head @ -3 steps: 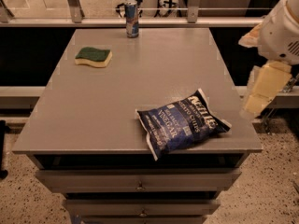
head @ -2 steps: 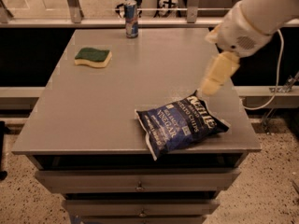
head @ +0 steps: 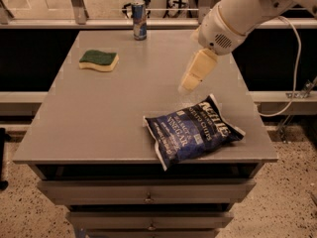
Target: Pick sponge
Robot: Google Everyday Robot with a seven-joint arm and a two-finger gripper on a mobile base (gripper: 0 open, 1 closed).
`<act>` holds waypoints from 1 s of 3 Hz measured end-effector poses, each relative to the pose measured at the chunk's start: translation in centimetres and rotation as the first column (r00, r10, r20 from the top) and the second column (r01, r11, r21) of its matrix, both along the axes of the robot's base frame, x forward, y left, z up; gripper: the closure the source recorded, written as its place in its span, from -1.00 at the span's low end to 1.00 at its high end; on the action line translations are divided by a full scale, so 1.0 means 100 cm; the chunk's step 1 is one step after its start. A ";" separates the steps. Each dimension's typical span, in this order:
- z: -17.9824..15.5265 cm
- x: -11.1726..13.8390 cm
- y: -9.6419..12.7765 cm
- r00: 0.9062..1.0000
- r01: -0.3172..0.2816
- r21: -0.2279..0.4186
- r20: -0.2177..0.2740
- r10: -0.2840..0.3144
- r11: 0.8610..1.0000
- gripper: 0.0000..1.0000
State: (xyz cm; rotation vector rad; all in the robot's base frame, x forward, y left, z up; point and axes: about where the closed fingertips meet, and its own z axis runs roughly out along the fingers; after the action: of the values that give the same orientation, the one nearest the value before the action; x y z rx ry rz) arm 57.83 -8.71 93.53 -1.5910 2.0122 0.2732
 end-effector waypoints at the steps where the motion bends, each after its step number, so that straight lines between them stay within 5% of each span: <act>1: -0.001 0.002 0.004 1.000 0.003 0.017 0.004 -0.003 1.000 -1.00; 3: -0.021 0.064 0.060 1.000 0.020 0.183 0.005 -0.021 0.983 -1.00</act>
Offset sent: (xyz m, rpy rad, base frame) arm 0.0713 0.0620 -0.0258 0.2455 -0.0140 -0.0401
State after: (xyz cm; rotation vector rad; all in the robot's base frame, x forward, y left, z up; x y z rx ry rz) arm 64.26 -2.73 91.47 -1.4540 1.9368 0.4319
